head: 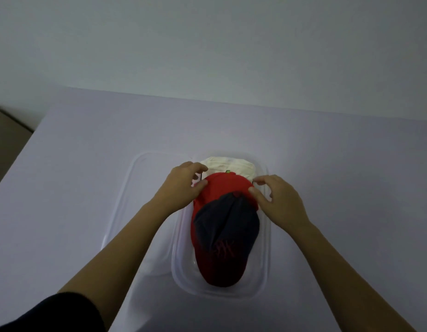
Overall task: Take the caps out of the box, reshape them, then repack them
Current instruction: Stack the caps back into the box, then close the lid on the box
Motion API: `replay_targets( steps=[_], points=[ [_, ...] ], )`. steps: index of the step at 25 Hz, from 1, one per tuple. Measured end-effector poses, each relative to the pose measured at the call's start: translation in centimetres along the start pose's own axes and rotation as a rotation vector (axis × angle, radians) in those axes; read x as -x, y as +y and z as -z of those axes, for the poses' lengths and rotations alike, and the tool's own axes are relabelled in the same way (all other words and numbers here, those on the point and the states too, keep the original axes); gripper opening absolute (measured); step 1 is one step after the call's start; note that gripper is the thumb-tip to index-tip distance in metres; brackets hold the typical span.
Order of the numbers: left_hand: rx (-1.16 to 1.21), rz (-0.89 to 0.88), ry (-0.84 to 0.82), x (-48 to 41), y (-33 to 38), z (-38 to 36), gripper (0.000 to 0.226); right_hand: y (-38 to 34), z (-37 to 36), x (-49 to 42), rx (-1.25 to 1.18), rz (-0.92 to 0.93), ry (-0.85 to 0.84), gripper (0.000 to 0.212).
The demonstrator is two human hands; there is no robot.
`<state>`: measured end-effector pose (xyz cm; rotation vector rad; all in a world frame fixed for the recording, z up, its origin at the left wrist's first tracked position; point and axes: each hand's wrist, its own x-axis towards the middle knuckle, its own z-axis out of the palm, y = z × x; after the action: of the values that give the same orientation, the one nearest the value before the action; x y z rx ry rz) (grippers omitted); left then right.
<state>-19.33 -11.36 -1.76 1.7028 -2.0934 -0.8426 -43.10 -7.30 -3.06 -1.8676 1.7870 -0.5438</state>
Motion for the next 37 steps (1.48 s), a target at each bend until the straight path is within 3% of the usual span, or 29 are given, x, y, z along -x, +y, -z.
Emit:
replay_targets(
  steps=[2,4,5,11,13,15,17,18,20,22,25,28,30,33,35,37],
  points=[
    [0.189,-0.038,-0.035,2.8,0.2,0.8,0.027,-0.6,0.6,1.9,-0.140,0.008,-0.081,0.038],
    [0.201,-0.042,-0.193,4.7,0.2,0.1,0.032,-1.2,0.0,3.1,-0.091,-0.027,-0.214,0.039],
    [0.156,-0.039,-0.222,5.0,0.1,-0.7,0.031,-1.4,-0.6,3.3,-0.029,-0.039,-0.200,0.041],
    [-0.131,0.061,-0.046,3.7,0.2,-4.4,0.029,-1.4,-3.4,2.3,0.212,-0.144,-0.070,0.049],
    [-0.045,0.023,0.029,4.8,0.4,-3.6,0.034,-1.2,-3.2,3.3,0.182,-0.090,0.013,0.053],
    [0.082,0.031,0.221,6.1,-0.8,-1.8,0.038,-1.3,-3.0,4.9,0.058,-0.083,0.113,0.061],
    [0.032,0.240,0.426,6.8,-4.5,-0.6,0.042,-1.3,-3.7,6.6,-0.148,-0.188,0.151,0.070],
    [-0.026,0.441,0.441,7.1,-6.9,-0.2,0.049,-1.3,-4.2,7.3,-0.259,-0.265,0.144,0.073],
    [-0.110,0.848,0.294,7.9,-10.6,-0.3,0.067,-1.2,-5.6,8.1,-0.428,-0.392,0.119,0.072],
    [-0.163,0.982,0.153,8.8,-12.2,-0.7,0.077,-1.4,-6.3,8.1,-0.514,-0.441,0.107,0.066],
    [-0.075,0.942,0.197,9.0,-12.7,0.3,0.081,-1.7,-6.4,7.9,-0.528,-0.462,0.123,0.062],
    [0.368,0.807,0.300,9.3,-12.0,4.0,0.060,-2.3,-5.9,8.0,-0.453,-0.462,0.158,0.078],
    [0.516,0.661,0.341,10.3,-10.5,7.5,0.053,-3.7,-4.9,7.6,-0.403,-0.405,0.264,0.079],
    [0.381,0.409,0.412,11.6,-6.3,12.9,0.060,-7.4,-2.6,6.2,-0.439,-0.212,0.319,0.057],
    [0.370,0.295,0.461,12.0,-2.6,15.1,0.061,-10.4,-1.5,5.3,-0.532,-0.165,0.207,0.058],
    [0.441,0.209,0.463,12.5,1.0,15.6,0.061,-12.5,-0.6,4.7,-0.709,-0.236,0.074,0.064]
  ],
)
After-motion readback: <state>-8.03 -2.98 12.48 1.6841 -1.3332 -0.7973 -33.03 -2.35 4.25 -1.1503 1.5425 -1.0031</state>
